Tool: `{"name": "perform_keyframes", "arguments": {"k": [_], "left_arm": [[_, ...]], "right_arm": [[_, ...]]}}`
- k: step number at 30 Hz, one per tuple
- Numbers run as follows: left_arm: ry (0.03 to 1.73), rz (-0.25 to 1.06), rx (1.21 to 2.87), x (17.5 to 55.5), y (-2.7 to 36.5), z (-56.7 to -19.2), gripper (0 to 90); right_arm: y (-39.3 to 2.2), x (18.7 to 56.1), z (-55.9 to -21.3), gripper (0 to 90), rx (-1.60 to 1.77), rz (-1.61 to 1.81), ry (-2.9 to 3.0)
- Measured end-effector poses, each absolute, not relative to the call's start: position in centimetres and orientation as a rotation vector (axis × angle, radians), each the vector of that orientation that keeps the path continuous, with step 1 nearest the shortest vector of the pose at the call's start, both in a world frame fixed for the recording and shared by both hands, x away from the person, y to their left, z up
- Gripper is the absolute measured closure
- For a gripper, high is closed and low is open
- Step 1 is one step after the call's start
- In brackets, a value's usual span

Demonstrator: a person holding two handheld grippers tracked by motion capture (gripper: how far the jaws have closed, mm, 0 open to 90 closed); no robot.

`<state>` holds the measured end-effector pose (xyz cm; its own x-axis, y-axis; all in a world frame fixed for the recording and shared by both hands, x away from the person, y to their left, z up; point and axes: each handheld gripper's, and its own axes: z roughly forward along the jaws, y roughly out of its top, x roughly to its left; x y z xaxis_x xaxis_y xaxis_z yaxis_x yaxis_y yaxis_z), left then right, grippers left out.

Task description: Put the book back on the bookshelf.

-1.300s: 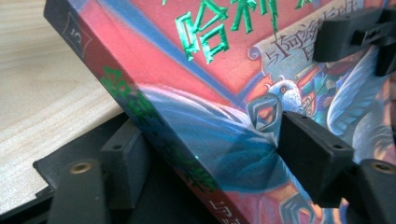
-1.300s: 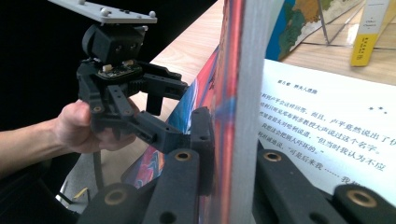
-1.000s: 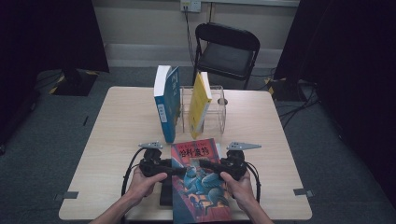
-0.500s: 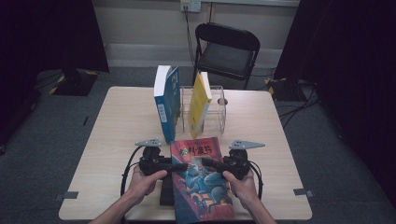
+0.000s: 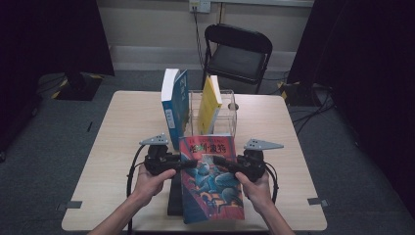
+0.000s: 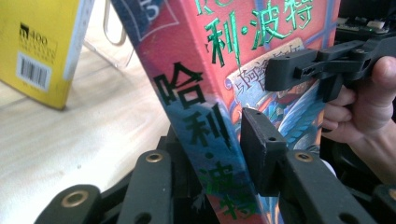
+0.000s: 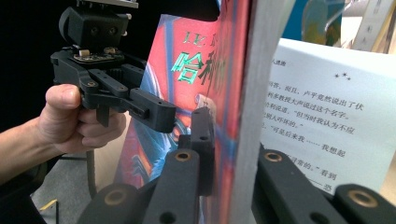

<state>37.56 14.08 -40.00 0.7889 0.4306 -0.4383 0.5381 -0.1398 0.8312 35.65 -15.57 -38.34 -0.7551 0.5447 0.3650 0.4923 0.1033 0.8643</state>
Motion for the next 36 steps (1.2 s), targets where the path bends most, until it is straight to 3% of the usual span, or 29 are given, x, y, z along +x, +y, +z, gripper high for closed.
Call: {"name": "perform_keyframes", "arguments": {"k": [15, 24, 36], "left_arm": [[0.66, 0.104, 1.72, 37.5, 14.4, -35.8, 73.4], [0.579, 0.145, 1.732, 36.0, 14.2, -35.7, 74.3], [0.505, 0.175, 1.765, 33.8, 14.0, -35.4, 73.8]], "right_arm": [[-15.0, 36.0, -35.1, 82.8, 0.974, 1.836, 2.168], [-16.7, 34.9, -35.6, 54.6, 1.01, 1.756, 2.115], [-18.7, 36.1, -38.3, 33.3, 1.081, 1.805, 2.155]]}}
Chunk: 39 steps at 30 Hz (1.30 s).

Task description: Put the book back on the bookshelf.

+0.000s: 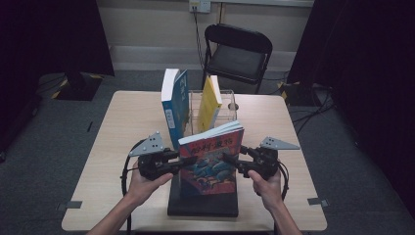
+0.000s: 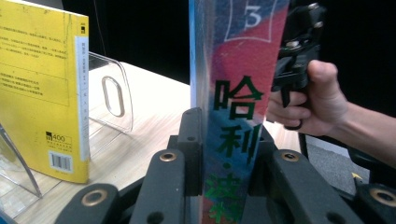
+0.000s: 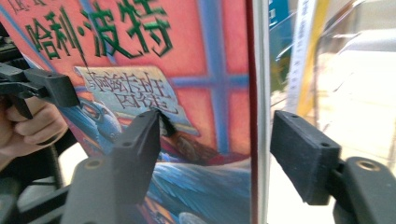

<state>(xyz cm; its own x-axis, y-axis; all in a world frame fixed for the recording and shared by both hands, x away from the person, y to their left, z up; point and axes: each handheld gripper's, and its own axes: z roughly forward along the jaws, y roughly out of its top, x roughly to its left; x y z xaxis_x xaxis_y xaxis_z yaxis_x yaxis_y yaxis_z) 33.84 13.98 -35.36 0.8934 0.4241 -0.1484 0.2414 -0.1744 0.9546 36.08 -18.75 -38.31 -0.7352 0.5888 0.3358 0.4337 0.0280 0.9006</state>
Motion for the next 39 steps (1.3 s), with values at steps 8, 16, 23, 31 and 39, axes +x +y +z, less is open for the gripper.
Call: {"name": "perform_keyframes", "arguments": {"k": [8, 16, 23, 31, 39], "left_arm": [[0.512, 0.13, 1.759, 34.5, 13.5, -35.3, 70.2], [0.523, 0.106, 1.755, 35.7, 12.0, -35.0, 69.8], [0.529, 0.141, 1.754, 35.4, 11.7, -35.0, 74.0], [0.511, 0.155, 1.762, 35.1, 11.7, -35.0, 73.8], [0.541, 0.184, 1.74, 35.2, 11.3, -35.2, 70.9]], "right_arm": [[-18.7, 36.1, -38.4, 41.9, 1.1, 1.77, 2.152], [-18.2, 35.6, -37.9, 46.8, 1.048, 1.762, 2.165], [-18.6, 35.6, -38.4, 39.9, 1.041, 1.767, 2.196], [-17.6, 36.4, -40.1, 31.7, 1.051, 1.723, 2.267], [-17.5, 36.1, -39.9, 38.1, 1.042, 1.677, 2.249]]}}
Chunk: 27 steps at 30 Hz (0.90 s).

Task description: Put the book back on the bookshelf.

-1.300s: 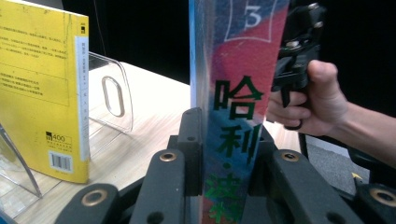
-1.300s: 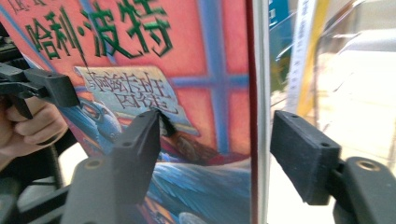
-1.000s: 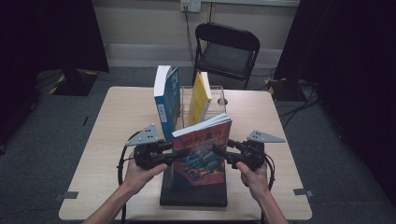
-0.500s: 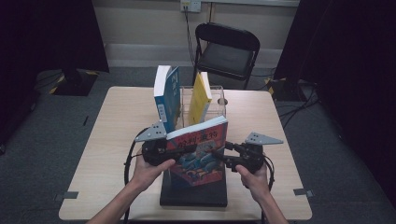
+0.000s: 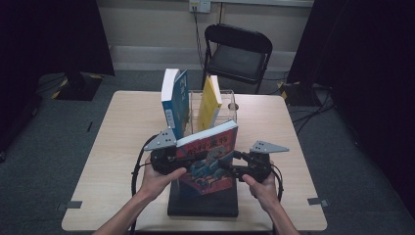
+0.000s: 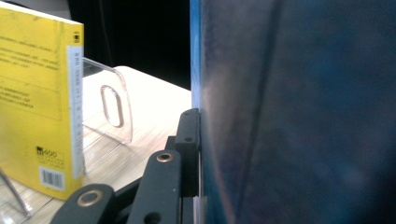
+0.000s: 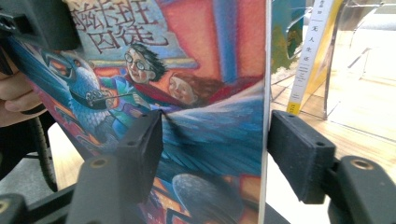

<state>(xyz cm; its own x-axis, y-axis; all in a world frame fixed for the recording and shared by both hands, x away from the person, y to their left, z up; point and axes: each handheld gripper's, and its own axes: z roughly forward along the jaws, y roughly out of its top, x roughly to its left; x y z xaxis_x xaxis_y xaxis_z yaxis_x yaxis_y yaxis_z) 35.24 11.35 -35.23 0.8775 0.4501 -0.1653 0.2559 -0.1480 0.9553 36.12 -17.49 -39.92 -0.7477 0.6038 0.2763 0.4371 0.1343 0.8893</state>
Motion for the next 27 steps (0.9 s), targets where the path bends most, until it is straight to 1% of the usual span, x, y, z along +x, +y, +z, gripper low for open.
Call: {"name": "perform_keyframes", "arguments": {"k": [1, 2, 3, 8, 13, 16, 18, 20, 23, 24, 27], "left_arm": [[0.549, 0.188, 1.74, 35.3, 11.4, -35.2, 70.8], [0.563, 0.19, 1.735, 35.4, 11.4, -35.3, 73.3], [0.583, 0.203, 1.736, 35.4, 11.3, -35.2, 73.9], [0.62, 0.236, 1.74, 35.2, 11.1, -35.1, 74.5], [0.676, 0.302, 1.709, 35.4, 11.4, -35.0, 74.5], [0.687, 0.329, 1.704, 35.5, 11.8, -34.7, 74.5], [0.696, 0.376, 1.708, 35.5, 12.3, -34.4, 74.6], [0.719, 0.425, 1.716, 35.4, 12.7, -34.3, 74.5], [0.758, 0.423, 1.689, 35.6, 13.5, -34.5, 74.6], [0.778, 0.421, 1.678, 35.7, 13.7, -34.6, 74.6], [0.799, 0.446, 1.668, 35.8, 14.0, -34.7, 74.5]], "right_arm": [[-17.5, 36.1, -39.9, 38.6, 1.046, 1.678, 2.247], [-17.5, 36.2, -39.9, 38.7, 1.044, 1.678, 2.246], [-17.5, 36.2, -40.0, 38.9, 1.042, 1.678, 2.246], [-17.3, 36.4, -40.1, 38.8, 1.05, 1.671, 2.242], [-17.9, 36.5, -40.0, 33.7, 1.062, 1.7, 2.235], [-18.7, 36.5, -39.9, 32.6, 1.08, 1.695, 2.213], [-19.1, 36.4, -40.0, 32.1, 1.089, 1.673, 2.218], [-20.1, 36.3, -40.5, 31.2, 1.117, 1.617, 2.22], [-21.5, 36.0, -41.5, 30.2, 1.158, 1.523, 2.207], [-22.3, 35.7, -42.3, 25.9, 1.16, 1.396, 2.22], [-23.3, 35.5, -43.3, 23.2, 1.206, 1.329, 2.219]]}}
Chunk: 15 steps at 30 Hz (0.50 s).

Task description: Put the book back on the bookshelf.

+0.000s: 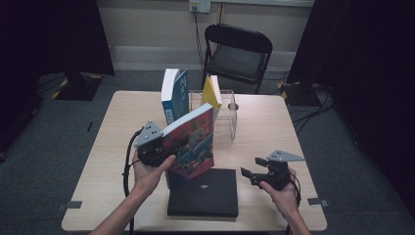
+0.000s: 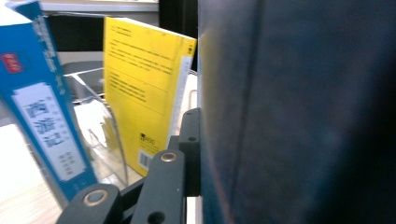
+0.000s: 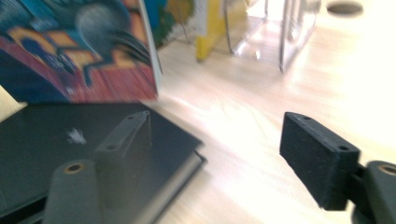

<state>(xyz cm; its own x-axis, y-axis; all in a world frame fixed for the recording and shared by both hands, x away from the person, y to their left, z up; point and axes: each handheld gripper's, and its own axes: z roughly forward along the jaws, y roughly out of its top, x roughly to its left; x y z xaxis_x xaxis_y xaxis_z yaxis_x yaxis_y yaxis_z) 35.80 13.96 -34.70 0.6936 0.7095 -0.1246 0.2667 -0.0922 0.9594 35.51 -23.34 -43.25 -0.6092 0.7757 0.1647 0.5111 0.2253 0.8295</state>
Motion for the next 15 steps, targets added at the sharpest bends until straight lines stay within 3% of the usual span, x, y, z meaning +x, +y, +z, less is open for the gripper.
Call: {"name": "perform_keyframes", "arguments": {"k": [15], "left_arm": [[0.883, 0.513, 1.615, 36.4, 14.6, -34.1, 74.6]], "right_arm": [[-27.0, 36.1, -47.5, 16.1, 1.39, 1.029, 2.181]]}}
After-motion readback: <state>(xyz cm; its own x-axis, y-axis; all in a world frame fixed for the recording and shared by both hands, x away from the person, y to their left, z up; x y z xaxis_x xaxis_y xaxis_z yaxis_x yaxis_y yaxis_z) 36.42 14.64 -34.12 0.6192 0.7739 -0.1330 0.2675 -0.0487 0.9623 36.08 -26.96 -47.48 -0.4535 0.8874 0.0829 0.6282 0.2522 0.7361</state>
